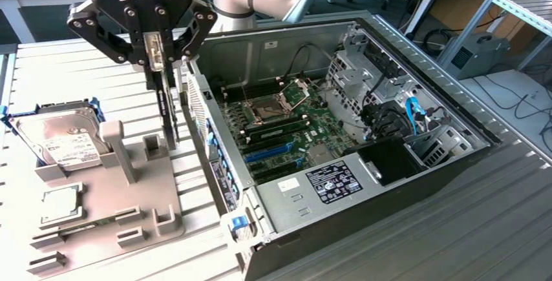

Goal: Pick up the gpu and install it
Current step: 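Pick up the gpu and move the gpu toward the slot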

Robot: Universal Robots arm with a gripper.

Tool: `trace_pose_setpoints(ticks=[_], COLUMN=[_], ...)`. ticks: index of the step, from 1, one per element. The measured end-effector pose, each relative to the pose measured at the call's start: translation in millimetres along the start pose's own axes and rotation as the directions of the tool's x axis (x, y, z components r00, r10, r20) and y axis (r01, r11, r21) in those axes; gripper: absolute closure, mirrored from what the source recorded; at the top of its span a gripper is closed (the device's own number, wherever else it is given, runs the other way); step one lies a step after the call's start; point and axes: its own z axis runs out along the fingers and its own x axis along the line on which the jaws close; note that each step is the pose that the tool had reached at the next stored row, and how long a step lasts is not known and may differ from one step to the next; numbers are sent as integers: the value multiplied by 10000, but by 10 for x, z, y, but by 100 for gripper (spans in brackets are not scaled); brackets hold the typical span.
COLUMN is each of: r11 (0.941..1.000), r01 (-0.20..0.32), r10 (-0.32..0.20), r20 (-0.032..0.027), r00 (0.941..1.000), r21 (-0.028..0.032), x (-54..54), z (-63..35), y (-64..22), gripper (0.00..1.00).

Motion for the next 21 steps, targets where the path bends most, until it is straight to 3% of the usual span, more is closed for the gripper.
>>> trace_pose_setpoints(ticks=[21], r11=[10000], r01=[1], r10=[-1], r20=[0], r00=[10000], r21=[7], x=[-338], z=[3], y=[33], gripper=[74])
